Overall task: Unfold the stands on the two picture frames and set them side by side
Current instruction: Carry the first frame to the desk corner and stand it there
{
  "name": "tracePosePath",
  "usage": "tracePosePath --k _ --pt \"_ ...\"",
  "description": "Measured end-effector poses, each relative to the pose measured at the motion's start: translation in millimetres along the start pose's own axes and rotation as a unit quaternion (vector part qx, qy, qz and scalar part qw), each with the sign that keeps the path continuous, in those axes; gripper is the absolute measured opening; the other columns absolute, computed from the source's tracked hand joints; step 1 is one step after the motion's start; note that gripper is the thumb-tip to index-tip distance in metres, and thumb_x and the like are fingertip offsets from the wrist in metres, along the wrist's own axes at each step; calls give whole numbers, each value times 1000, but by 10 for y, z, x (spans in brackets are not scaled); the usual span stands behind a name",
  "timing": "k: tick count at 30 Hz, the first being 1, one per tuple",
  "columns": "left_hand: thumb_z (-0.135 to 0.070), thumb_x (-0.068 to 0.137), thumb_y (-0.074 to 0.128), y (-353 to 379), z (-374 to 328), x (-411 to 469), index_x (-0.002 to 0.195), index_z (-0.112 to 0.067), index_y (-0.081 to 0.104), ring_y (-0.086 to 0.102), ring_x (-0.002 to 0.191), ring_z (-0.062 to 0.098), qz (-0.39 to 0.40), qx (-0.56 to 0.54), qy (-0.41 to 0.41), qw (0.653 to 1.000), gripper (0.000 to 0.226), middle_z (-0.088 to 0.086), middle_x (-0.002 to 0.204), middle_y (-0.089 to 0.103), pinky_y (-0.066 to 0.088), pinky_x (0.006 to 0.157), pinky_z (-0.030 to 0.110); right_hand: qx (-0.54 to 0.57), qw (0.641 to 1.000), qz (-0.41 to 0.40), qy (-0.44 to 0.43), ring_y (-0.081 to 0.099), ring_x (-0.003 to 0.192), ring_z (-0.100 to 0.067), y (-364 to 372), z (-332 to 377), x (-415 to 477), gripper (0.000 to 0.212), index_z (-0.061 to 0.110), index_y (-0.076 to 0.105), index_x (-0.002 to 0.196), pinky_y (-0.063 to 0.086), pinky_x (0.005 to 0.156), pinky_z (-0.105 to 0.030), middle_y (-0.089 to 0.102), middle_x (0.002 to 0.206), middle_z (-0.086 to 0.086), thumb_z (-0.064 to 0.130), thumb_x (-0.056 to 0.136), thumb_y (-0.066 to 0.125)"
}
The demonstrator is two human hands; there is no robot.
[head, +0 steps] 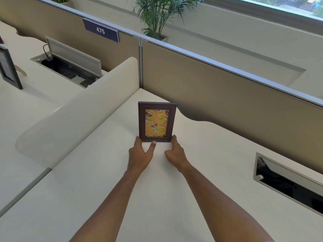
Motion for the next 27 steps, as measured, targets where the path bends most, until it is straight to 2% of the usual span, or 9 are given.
tracePosePath --k 5,8,12,13,15,17,20,22,27 --pt "-62 102 34 -110 -13 11 156 -8 36 51 136 38 -29 -39 -22 999 76 17 148 56 41 109 45 84 996 -33 5 33 153 -26 -96 -6 -59 74 16 23 162 35 122 -43 31 167 -4 13 97 59" --pt "-62 103 22 -202 -121 -61 148 -18 52 52 133 36 -52 -99 -7 994 70 11 140 63 38 109 45 171 984 -52 0 38 150 -23 -209 95 -153 63 16 35 157 36 121 -42 40 163 -4 29 101 60" --pt "-64 103 15 -338 -279 -171 139 -22 63 55 129 32 -74 -163 0 984 73 8 135 67 37 108 37 253 965 -65 -35 61 120 -5 -401 273 -316 27 38 72 112 45 113 -39 72 118 25 50 101 51" --pt "-65 102 15 -377 -320 -214 137 -21 65 56 127 32 -78 -178 -1 981 75 8 130 69 36 103 34 270 960 -62 -43 57 128 -7 -455 331 -399 32 40 71 118 43 114 -38 69 124 27 54 101 48" --pt "-67 101 14 -459 -421 -303 130 -21 69 60 114 28 -84 -208 3 975 77 1 111 69 37 93 29 296 952 -56 -47 44 145 -13 -558 395 -552 61 23 51 149 34 121 -38 52 154 8 60 102 40" --pt "-69 99 13 -504 -556 -385 124 -25 70 61 105 21 -68 -238 16 969 76 -7 105 65 38 87 23 320 945 -46 -50 38 150 -15 -666 436 -675 75 9 38 156 29 124 -36 42 162 -4 62 103 32" --pt "-67 100 14 -532 -745 -491 135 -22 64 58 125 22 -40 -279 24 959 76 3 132 66 42 107 33 337 938 -54 -60 36 152 -16 -862 447 -890 81 5 37 156 25 126 -35 41 162 -7 64 103 24" --pt "-64 102 17 -520 -864 -566 147 -18 53 50 138 23 -18 -309 15 951 74 7 148 56 34 118 39 342 935 -65 -71 35 152 -17 -1001 444 -1041 81 5 37 156 24 127 -37 40 163 -8 64 103 20" --pt "-47 110 24 -379 -1355 -933 155 -12 40 43 135 7 43 -384 40 921 59 3 158 44 29 117 28 345 929 -87 -99 35 152 -16 -1402 373 -1414 77 5 35 157 22 127 -34 40 163 -7 59 106 18"
Point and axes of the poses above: each hand's wrist, its own x-axis towards the middle knuckle, its own y-axis out of the palm, z = x × y, the point moved 8 cm from there along x, towards the middle knuckle
